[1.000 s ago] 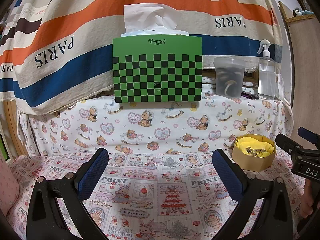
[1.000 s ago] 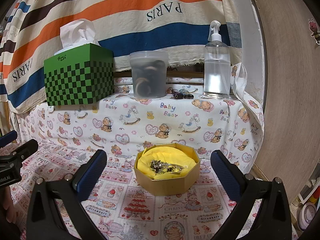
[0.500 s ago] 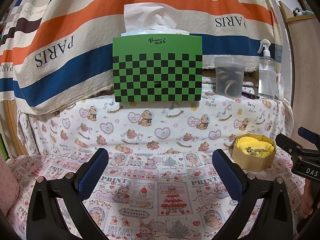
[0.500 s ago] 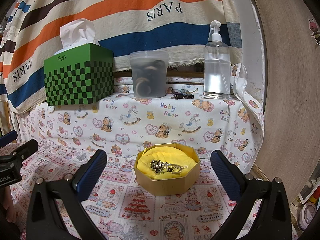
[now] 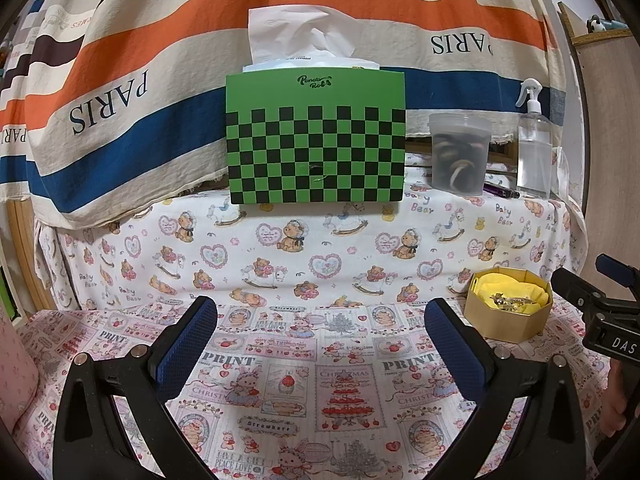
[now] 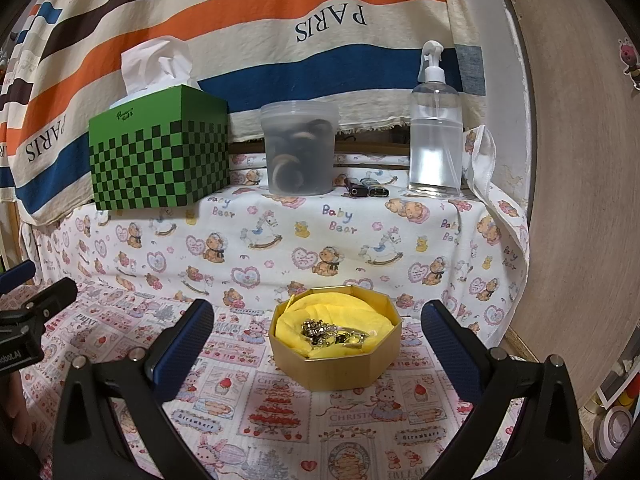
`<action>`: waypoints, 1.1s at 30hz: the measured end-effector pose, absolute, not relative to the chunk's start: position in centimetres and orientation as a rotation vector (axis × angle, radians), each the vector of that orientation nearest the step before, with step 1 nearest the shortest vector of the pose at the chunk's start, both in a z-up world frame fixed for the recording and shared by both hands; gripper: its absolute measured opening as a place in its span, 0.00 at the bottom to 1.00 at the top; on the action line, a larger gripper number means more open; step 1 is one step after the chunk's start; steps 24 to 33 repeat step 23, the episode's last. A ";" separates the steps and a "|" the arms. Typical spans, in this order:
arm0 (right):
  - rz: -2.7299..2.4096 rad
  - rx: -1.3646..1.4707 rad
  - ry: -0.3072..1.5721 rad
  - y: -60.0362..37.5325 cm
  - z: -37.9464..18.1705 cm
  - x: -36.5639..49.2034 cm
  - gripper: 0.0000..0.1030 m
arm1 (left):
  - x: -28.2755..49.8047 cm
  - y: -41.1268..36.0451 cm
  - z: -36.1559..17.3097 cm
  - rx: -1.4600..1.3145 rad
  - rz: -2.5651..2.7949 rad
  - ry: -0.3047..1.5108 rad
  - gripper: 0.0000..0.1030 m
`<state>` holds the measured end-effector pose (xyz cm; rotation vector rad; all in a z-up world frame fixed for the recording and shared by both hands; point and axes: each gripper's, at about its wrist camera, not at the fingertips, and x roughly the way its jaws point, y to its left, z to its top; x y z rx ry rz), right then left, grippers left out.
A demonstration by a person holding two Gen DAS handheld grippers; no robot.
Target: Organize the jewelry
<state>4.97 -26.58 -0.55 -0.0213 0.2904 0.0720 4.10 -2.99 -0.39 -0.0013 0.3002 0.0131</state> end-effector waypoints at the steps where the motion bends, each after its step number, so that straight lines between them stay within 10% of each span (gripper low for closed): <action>1: 0.072 -0.021 0.290 -26.6 -0.5 5.0 1.00 | 4.1 -3.0 -0.4 -0.002 0.012 0.301 1.00; 33: 0.072 -0.023 0.296 -26.6 -0.7 5.0 1.00 | 4.2 -3.3 -0.5 0.003 0.003 0.308 1.00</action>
